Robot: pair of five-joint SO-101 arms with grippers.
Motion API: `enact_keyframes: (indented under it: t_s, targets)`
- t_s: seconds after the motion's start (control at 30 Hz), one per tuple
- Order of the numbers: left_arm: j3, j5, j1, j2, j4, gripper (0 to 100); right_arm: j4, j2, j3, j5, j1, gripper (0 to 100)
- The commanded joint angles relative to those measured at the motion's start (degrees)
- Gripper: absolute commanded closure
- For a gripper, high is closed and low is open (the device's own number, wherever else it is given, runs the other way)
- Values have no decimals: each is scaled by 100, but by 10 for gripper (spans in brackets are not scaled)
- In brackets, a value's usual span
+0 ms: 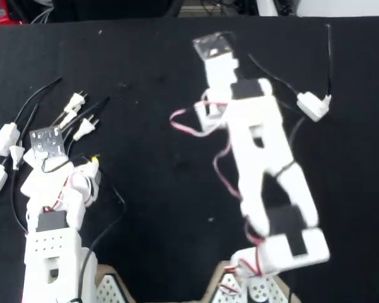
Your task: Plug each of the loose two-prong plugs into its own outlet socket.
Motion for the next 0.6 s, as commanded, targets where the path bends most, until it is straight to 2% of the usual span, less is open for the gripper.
enact_keyframes:
  t_s: [0.0, 0.17, 0.4, 0.47, 0.57]
  targets:
    - [-57, -18, 66, -88, -88, 798, -440, -1086, 971, -88, -378, 783]
    - [-57, 0, 66, -88, -88, 798, -2084, -1824, 2853, -97, -976, 783]
    - [-154, 0, -4, -88, -26, 798, -4352, -1895, 4681, -105, -1749, 783]
    - [-435, 0, -145, -88, 229, 798, -4686, -1886, 4919, -97, -1969, 783]
    - [-1393, -18, -585, -88, 1055, 797, -4844, -1886, 5059, -88, -2171, 783]
